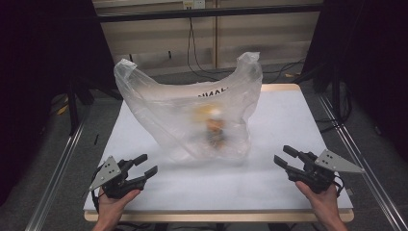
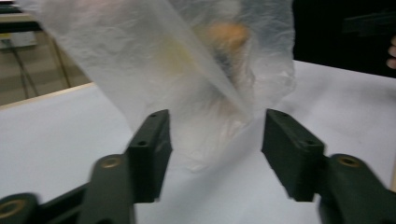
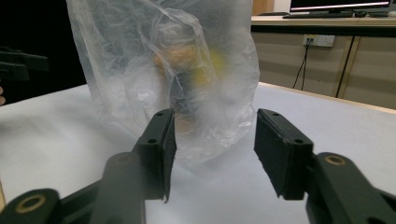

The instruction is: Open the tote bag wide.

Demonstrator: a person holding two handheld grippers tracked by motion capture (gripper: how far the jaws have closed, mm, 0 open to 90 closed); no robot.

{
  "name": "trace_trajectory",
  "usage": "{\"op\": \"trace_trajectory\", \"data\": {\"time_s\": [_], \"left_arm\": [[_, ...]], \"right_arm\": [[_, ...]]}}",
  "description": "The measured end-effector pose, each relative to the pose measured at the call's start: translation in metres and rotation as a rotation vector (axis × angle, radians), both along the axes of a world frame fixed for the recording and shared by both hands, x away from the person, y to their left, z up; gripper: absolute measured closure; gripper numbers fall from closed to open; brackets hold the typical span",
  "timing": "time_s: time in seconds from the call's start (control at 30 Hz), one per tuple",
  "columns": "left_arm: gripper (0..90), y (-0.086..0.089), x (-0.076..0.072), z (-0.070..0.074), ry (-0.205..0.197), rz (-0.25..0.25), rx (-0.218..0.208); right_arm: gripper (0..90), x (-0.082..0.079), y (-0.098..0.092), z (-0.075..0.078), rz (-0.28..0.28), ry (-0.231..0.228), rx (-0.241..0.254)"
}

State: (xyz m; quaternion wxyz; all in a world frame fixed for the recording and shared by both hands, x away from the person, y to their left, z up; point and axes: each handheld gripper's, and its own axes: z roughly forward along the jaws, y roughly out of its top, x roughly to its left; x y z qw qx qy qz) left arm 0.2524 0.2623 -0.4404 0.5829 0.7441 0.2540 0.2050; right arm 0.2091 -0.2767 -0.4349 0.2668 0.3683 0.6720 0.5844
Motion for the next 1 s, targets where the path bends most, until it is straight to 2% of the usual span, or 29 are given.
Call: {"op": "trace_trajectory", "data": {"time_s": [0.03, 0.1, 0.13, 0.17, 0.2, 0.23, 0.27, 0.3, 0.33, 0.37, 0.4, 0.43, 0.47, 0.5, 0.53, 0.57, 0.6, 0.67, 0.8, 0.9, 0.93, 1.0], "left_arm": [[51.2, 0.0, 0.0, 0.0, 0.0, 0.0, 0.0], [54.1, -0.001, 0.0, 0.002, 0.003, -0.02, -0.007], [56.5, -0.002, 0.0, 0.003, 0.002, -0.026, 0.008], [60.6, -0.004, 0.0, 0.003, 0.009, -0.047, -0.009], [65.7, -0.006, 0.0, 0.004, 0.006, -0.036, -0.015], [69.2, -0.006, 0.002, 0.005, 0.005, -0.046, 0.01], [69.2, -0.007, 0.003, 0.006, 0.006, -0.055, 0.013], [72.0, -0.008, 0.004, 0.006, 0.014, -0.07, -0.002], [73.8, -0.009, 0.005, 0.006, 0.025, -0.05, -0.012], [76.1, -0.01, 0.006, 0.006, 0.037, -0.052, -0.021], [77.7, -0.01, 0.007, 0.007, 0.03, -0.057, 0.006], [79.9, -0.01, 0.009, 0.007, 0.055, -0.096, 0.003], [82.3, -0.012, 0.009, 0.007, 0.074, -0.1, -0.014], [82.9, -0.014, 0.009, 0.008, 0.057, -0.075, 0.002], [84.4, -0.015, 0.01, 0.01, 0.063, -0.089, 0.001], [86.1, -0.014, 0.012, 0.011, 0.08, -0.124, 0.003], [88.6, -0.018, 0.011, 0.012, 0.089, -0.091, -0.024], [89.5, -0.019, 0.014, 0.014, 0.086, -0.107, 0.001], [90.0, -0.02, 0.02, 0.016, 0.133, -0.124, -0.038], [90.0, -0.02, 0.025, 0.019, 0.133, -0.128, -0.044], [90.0, -0.021, 0.026, 0.02, 0.142, -0.124, -0.067], [90.0, -0.021, 0.029, 0.024, 0.13, -0.134, -0.049]], "right_arm": [[55.7, 0.001, 0.0, 0.001, 0.007, 0.003, -0.009], [58.0, 0.002, 0.0, 0.001, 0.013, 0.002, -0.008], [61.2, 0.002, 0.001, 0.002, 0.014, 0.004, 0.001], [64.5, 0.003, 0.001, 0.002, 0.023, 0.001, -0.002], [70.4, 0.004, 0.003, 0.003, 0.037, 0.004, -0.009], [70.4, 0.004, 0.004, 0.004, 0.048, 0.007, -0.012], [73.5, 0.004, 0.004, 0.004, 0.048, 0.007, -0.012], [74.4, 0.004, 0.004, 0.005, 0.049, 0.009, -0.013], [76.8, 0.005, 0.004, 0.006, 0.054, 0.011, -0.01], [78.3, 0.005, 0.005, 0.007, 0.061, 0.012, -0.014], [80.0, 0.006, 0.005, 0.008, 0.067, 0.015, -0.014], [82.0, 0.007, 0.005, 0.009, 0.083, 0.021, -0.012], [84.4, 0.008, 0.006, 0.01, 0.089, 0.026, -0.011], [86.0, 0.008, 0.007, 0.011, 0.094, 0.034, -0.011], [87.2, 0.009, 0.008, 0.012, 0.105, 0.037, -0.012], [88.4, 0.011, 0.009, 0.014, 0.118, 0.045, -0.012], [89.1, 0.012, 0.01, 0.016, 0.132, 0.051, -0.012], [89.2, 0.013, 0.012, 0.017, 0.132, 0.044, -0.023], [90.0, 0.016, 0.016, 0.021, 0.168, 0.058, -0.027], [90.0, 0.018, 0.02, 0.025, 0.188, 0.06, -0.028], [90.0, 0.019, 0.021, 0.026, 0.191, 0.062, -0.026], [90.0, 0.022, 0.023, 0.03, 0.192, 0.069, -0.014]]}}
